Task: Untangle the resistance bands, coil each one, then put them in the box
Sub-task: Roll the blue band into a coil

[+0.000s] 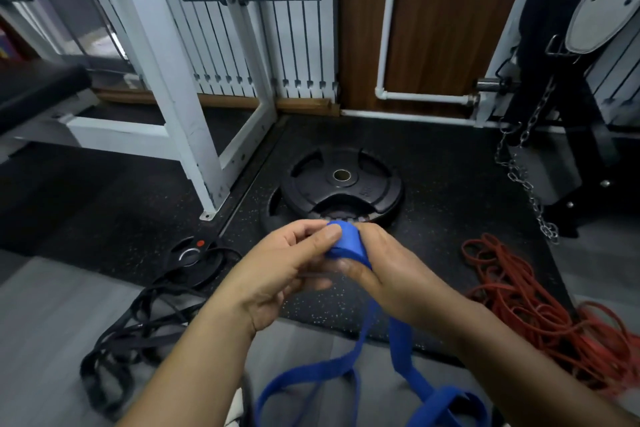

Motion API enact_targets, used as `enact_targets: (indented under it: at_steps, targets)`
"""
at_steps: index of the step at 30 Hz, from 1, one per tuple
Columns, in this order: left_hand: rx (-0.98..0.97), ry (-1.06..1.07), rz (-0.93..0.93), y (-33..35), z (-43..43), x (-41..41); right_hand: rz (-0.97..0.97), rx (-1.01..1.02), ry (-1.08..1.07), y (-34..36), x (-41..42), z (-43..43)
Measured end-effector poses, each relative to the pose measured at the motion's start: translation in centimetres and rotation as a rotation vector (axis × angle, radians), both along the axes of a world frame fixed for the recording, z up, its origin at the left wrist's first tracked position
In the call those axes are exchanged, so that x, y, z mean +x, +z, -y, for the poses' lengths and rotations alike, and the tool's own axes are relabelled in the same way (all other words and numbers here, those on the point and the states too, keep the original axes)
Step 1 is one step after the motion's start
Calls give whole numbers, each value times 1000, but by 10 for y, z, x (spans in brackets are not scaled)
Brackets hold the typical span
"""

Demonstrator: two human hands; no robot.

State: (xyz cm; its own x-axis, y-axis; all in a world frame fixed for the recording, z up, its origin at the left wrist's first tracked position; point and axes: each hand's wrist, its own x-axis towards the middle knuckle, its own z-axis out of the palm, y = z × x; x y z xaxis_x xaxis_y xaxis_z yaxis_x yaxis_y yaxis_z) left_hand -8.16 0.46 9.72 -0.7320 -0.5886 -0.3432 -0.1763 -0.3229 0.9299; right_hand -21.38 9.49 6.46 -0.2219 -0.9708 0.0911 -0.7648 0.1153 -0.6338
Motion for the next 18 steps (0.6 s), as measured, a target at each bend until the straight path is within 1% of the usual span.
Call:
enact_targets:
  at_steps: [1, 2, 4, 6, 8, 10, 11, 12, 13, 14, 17, 18]
  targets:
    - [-20, 18, 51, -1, 0, 0, -21, 5, 8, -1, 0, 0]
    - [-39, 42, 67, -2, 1, -1, 4, 0, 7, -1, 0, 1]
    - [-42, 105, 28, -2, 0, -3, 140, -16, -14, -1, -1, 1]
    - [19, 174, -32, -2, -1, -5, 260, -59, -26, 0, -4, 2]
    - [139, 227, -77, -1, -1, -5, 382, -135, -11, 2, -7, 3]
    - [230, 222, -123, 0, -1, -4, 502, -194, -13, 7, -7, 2]
    - [229, 190, -134, -1, 0, -3, 544, -201, -20, 9, -8, 1]
    - [181, 144, -128, -2, 0, -2, 564, -199, -28, 11, -9, 0]
    - [84, 102, -104, -3, 1, -1, 556, -184, -39, 13, -10, -1]
    - [-58, 74, -66, -4, 1, -1, 520, -162, -50, 13, -12, -1]
    - [-603, 75, 43, -9, 1, -2, 379, -90, -65, 12, -14, -4]
    - [-721, 58, 62, -9, 1, -2, 364, -78, -63, 11, -15, -4]
